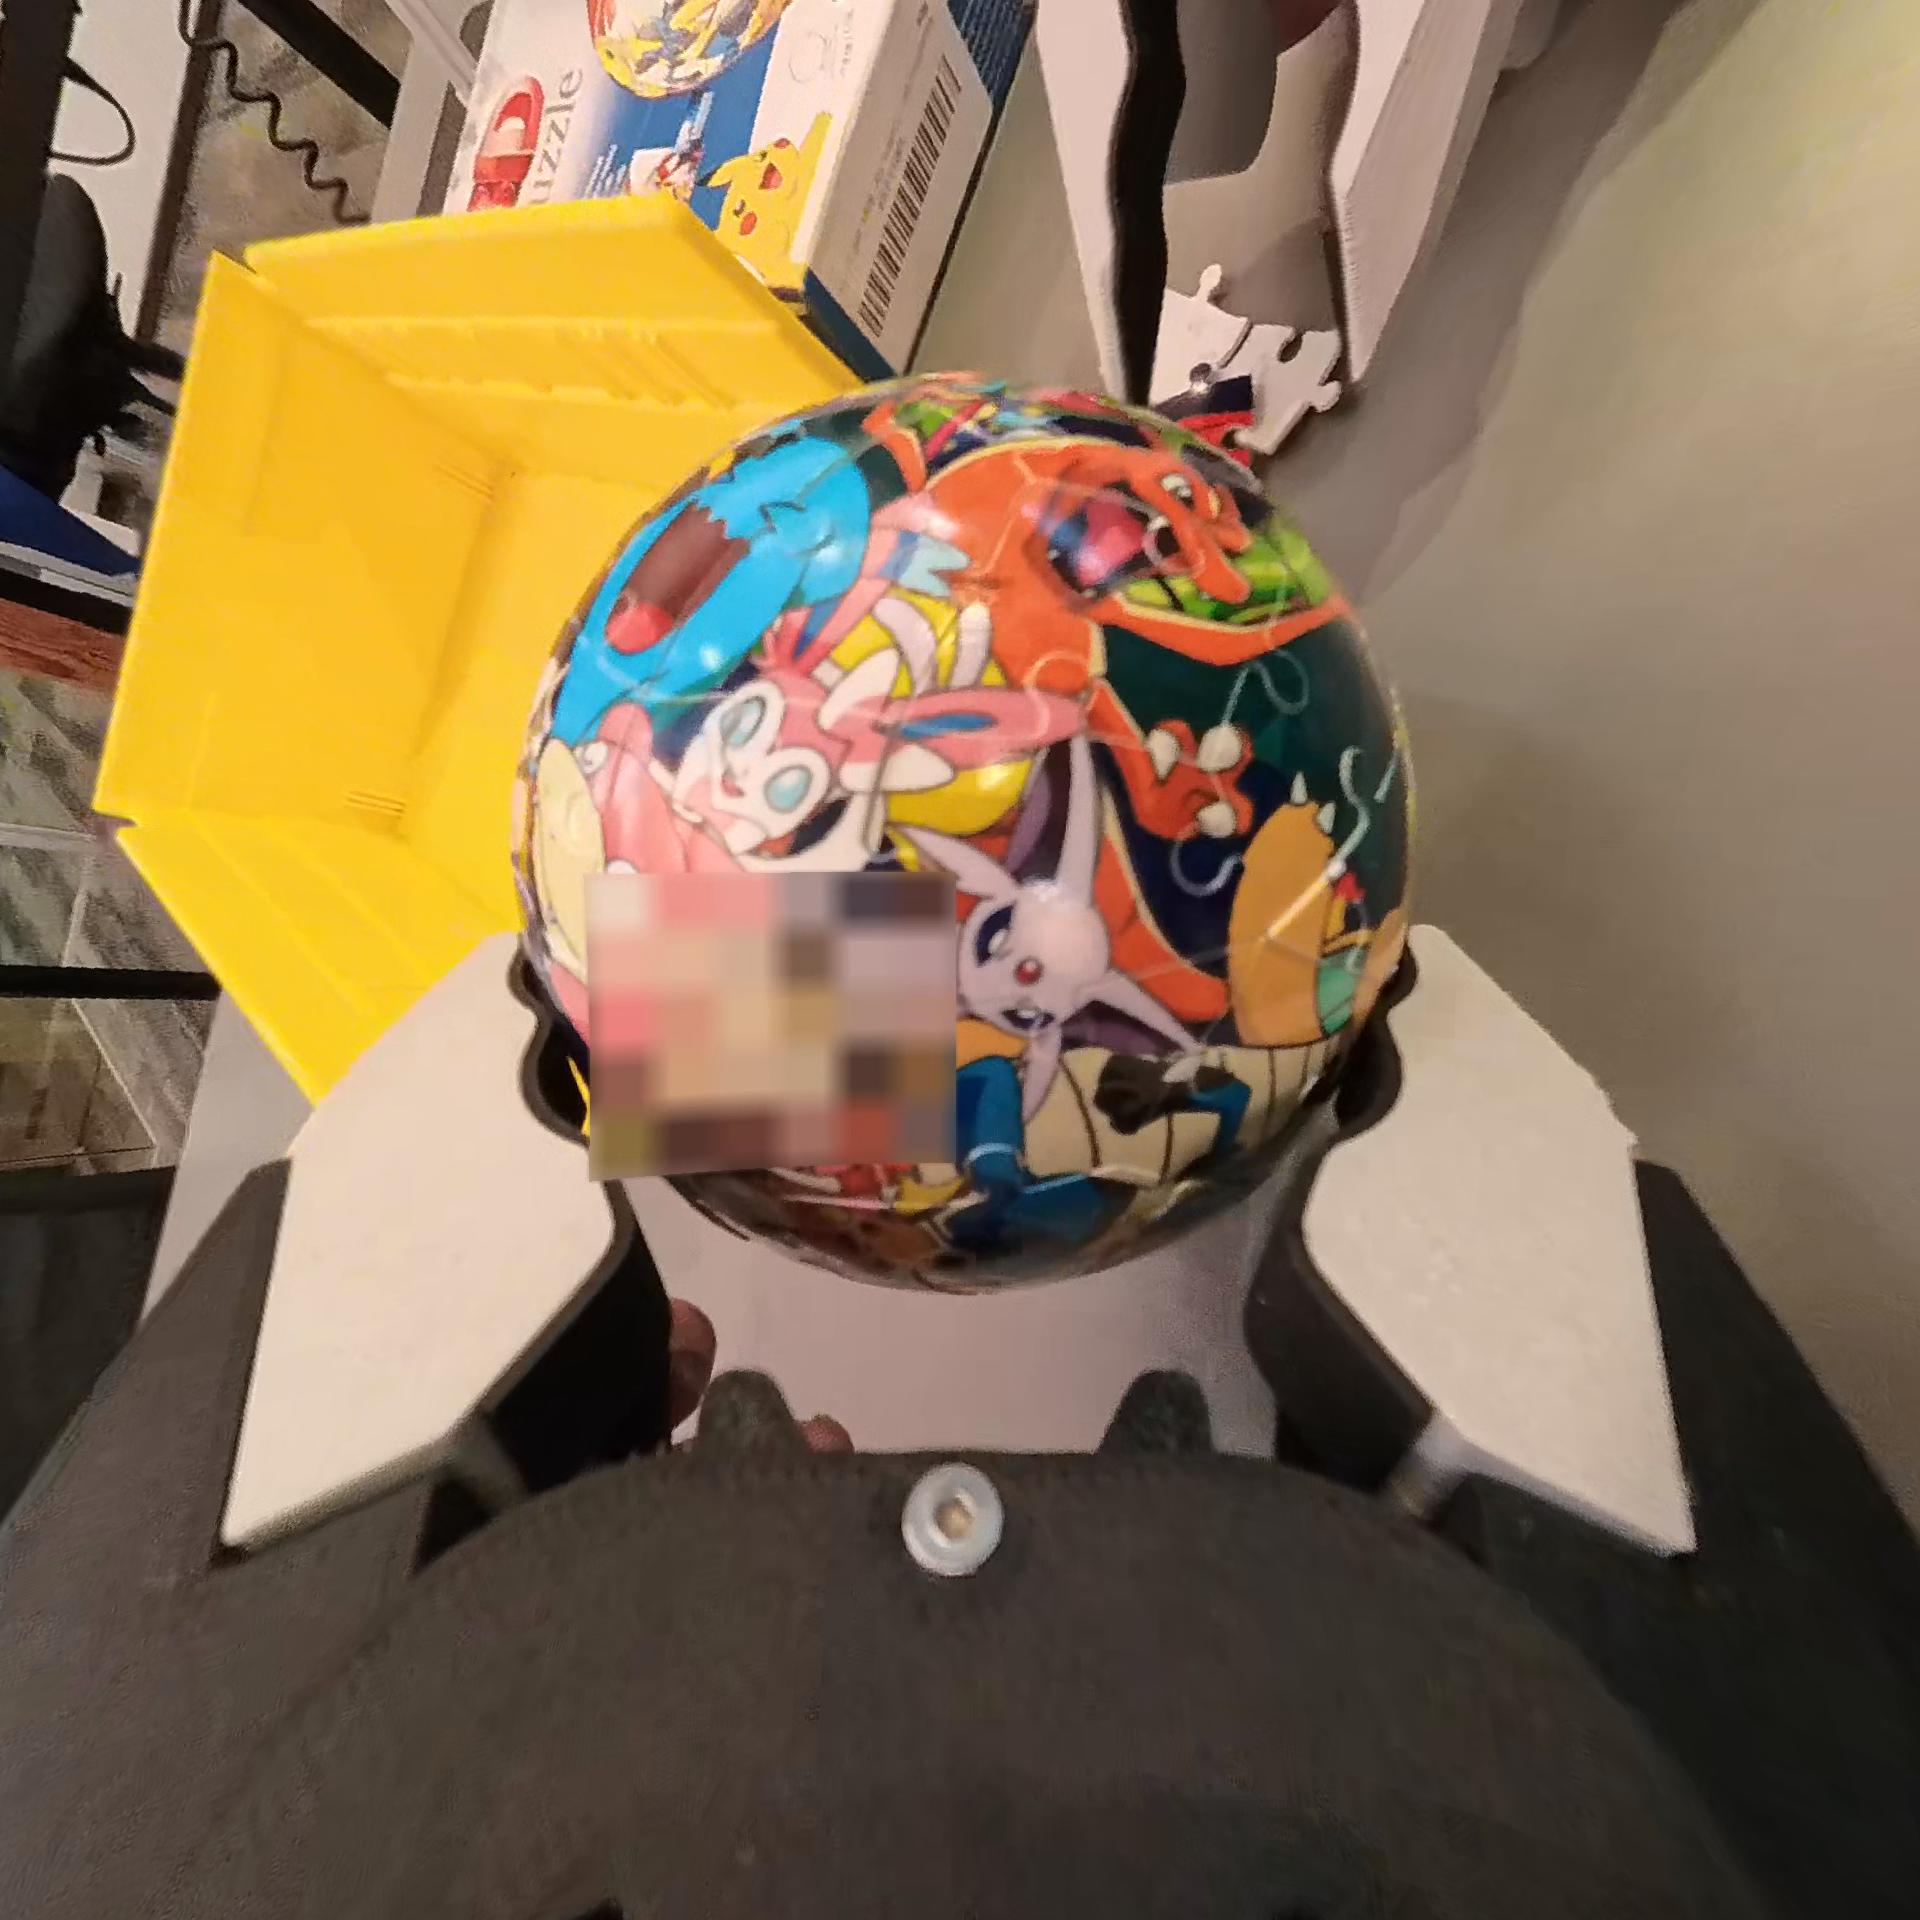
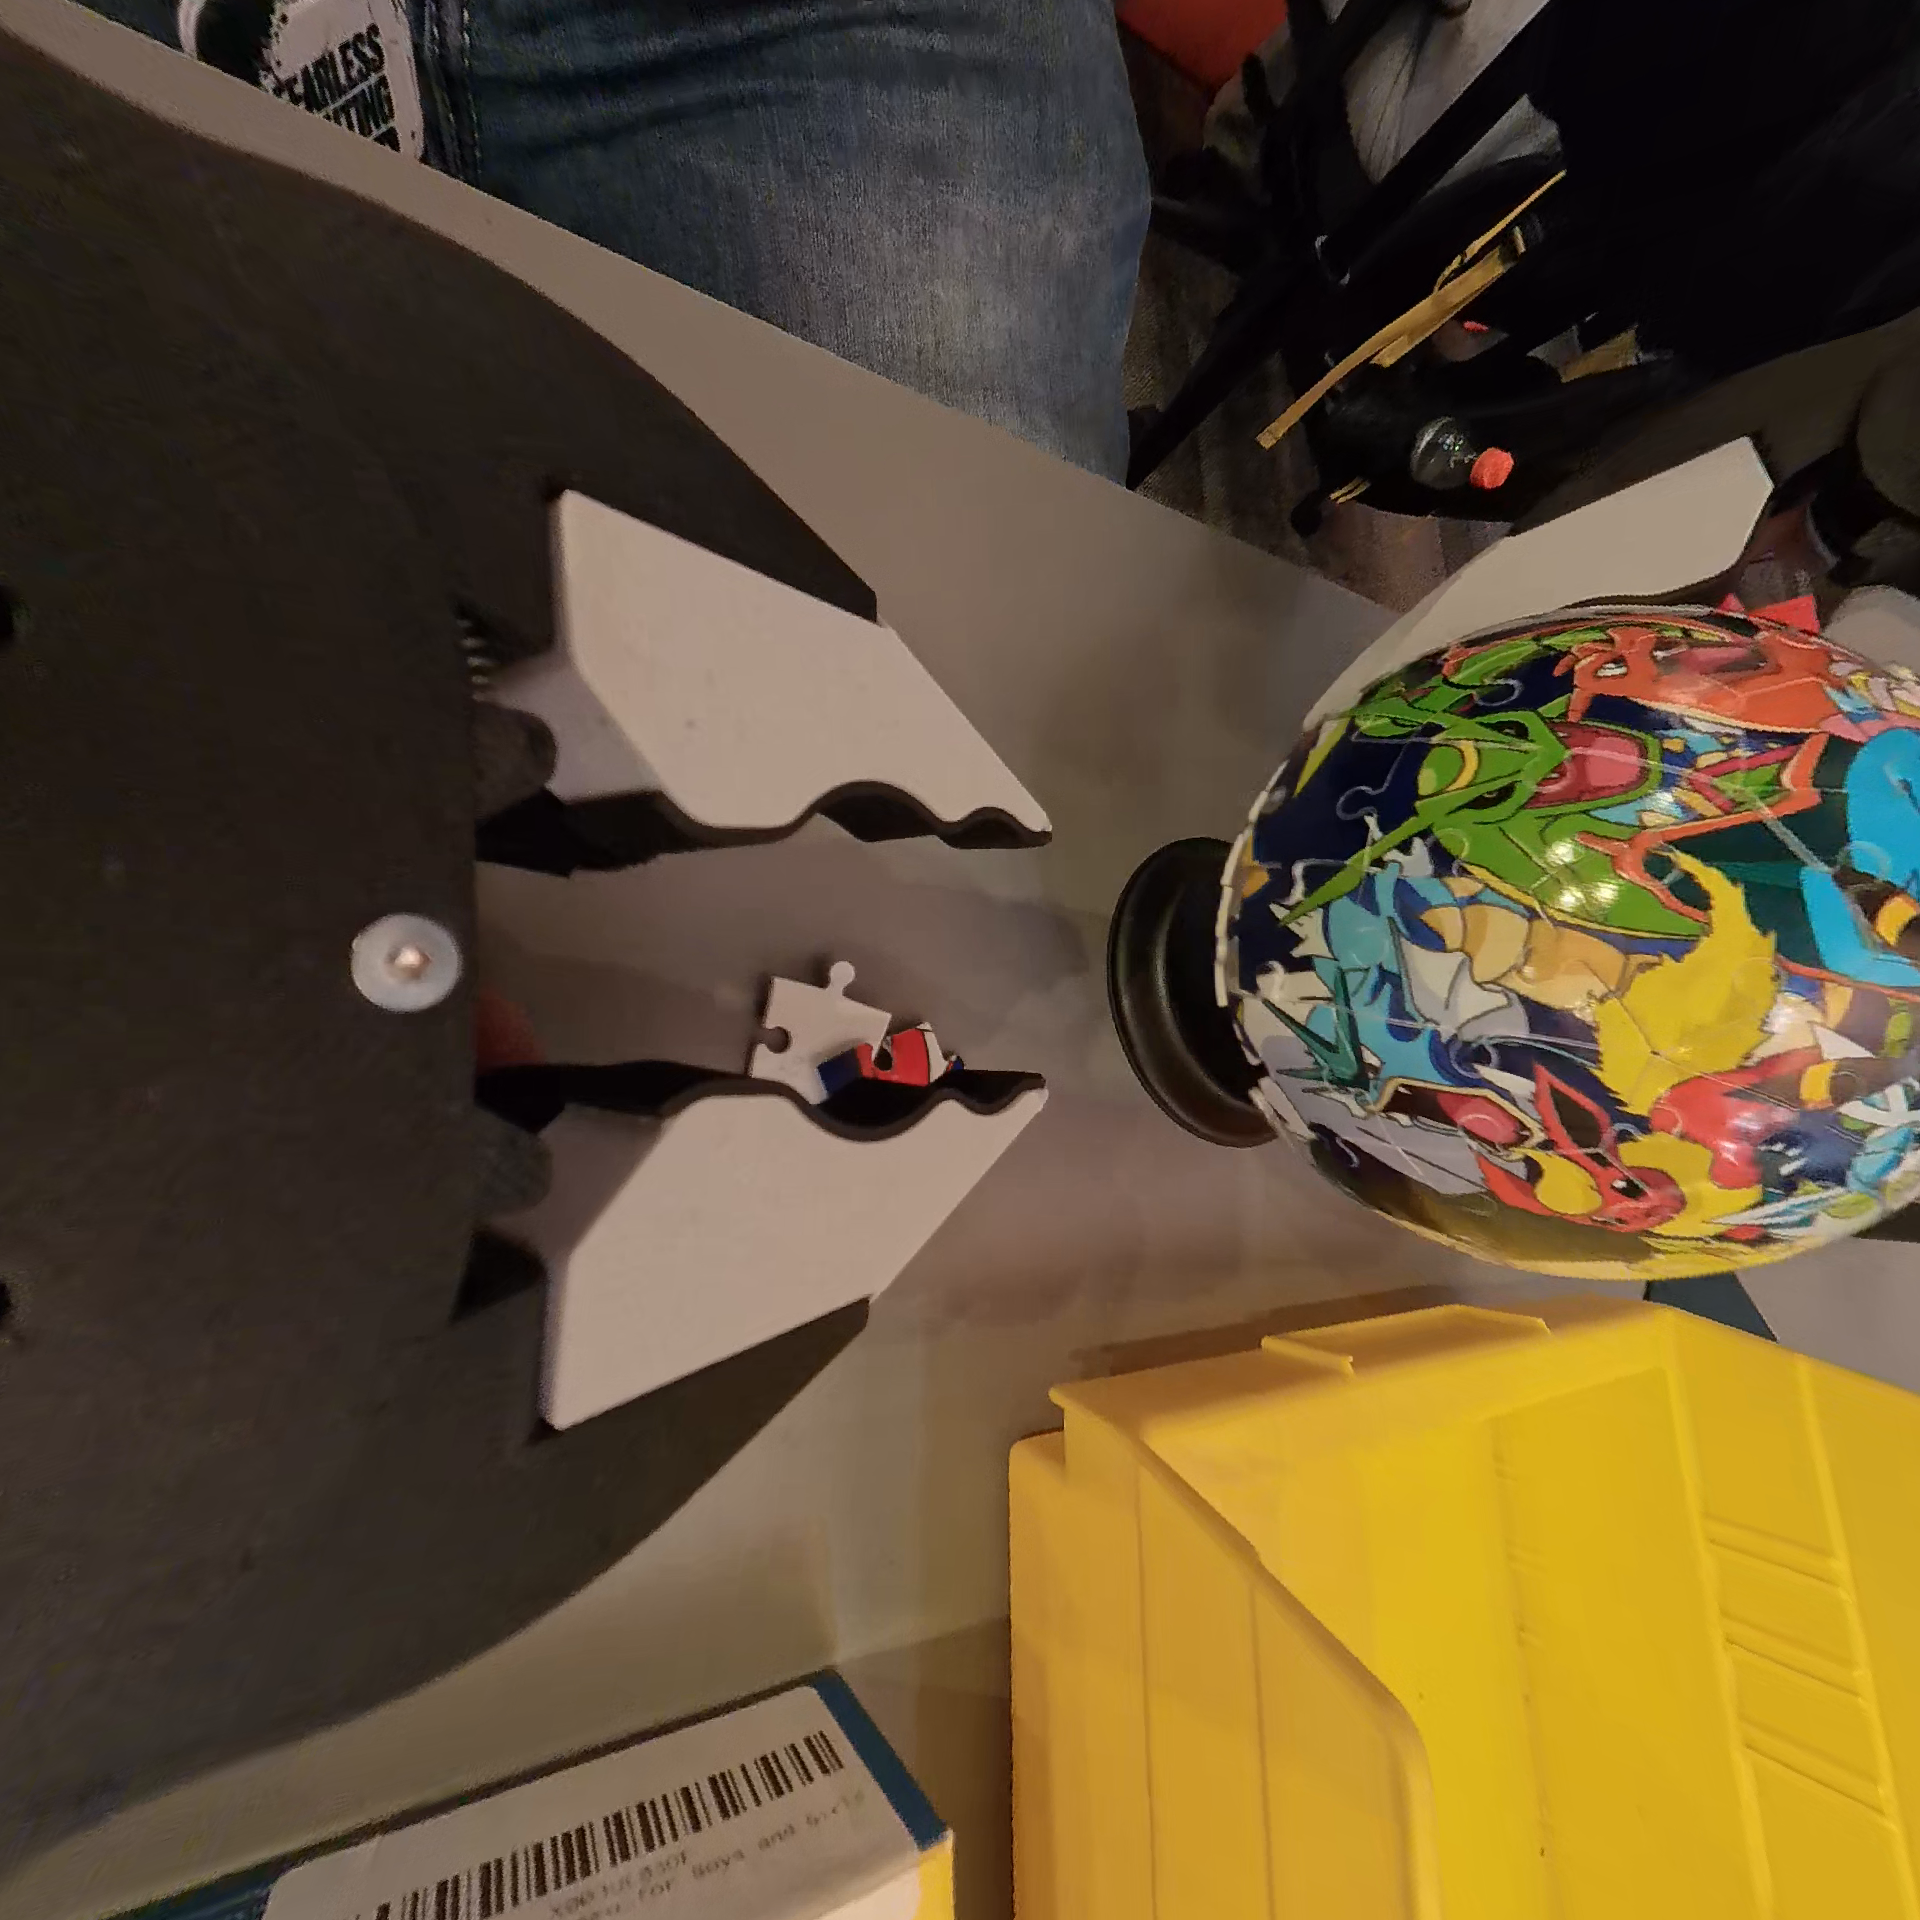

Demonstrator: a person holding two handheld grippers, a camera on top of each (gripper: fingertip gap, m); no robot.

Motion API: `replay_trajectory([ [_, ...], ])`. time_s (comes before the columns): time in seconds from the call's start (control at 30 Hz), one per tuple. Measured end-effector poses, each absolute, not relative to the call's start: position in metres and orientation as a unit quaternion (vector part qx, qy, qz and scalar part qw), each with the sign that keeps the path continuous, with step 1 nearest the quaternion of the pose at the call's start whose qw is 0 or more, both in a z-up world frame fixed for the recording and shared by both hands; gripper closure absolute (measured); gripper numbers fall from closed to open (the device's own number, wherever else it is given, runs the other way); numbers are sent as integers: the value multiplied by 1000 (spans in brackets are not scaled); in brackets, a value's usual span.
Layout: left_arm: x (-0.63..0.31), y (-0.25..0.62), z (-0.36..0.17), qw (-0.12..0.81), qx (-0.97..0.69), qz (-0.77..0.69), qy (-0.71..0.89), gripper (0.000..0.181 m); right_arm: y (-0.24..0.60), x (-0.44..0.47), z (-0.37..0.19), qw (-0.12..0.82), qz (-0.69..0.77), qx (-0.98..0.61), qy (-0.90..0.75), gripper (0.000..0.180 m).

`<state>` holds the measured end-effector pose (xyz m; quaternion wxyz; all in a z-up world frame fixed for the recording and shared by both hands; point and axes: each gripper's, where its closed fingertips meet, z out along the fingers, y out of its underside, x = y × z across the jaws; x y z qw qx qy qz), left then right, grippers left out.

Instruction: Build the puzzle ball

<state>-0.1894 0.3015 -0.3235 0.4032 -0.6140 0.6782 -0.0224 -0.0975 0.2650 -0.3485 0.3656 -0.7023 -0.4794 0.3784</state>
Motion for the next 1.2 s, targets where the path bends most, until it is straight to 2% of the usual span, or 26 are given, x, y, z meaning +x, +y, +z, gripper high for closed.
replay_trajectory([
  [0.33, -186, 301, -305, 317, -534, 115, 775, 40, 263, -86, -344, 379, 382, -697, -475, 139],
  [0.7, -158, 298, -284, 272, -446, 216, 825, 40, 265, -71, -339, 396, 385, -693, -463, 139],
  [0.97, -145, 292, -285, 207, -397, 230, 864, 40, 268, -62, -337, 407, 380, -693, -458, 138],
  [1.2, -132, 286, -264, 166, -368, 235, 884, 40, 272, -54, -331, 417, 391, -690, -444, 138],
])
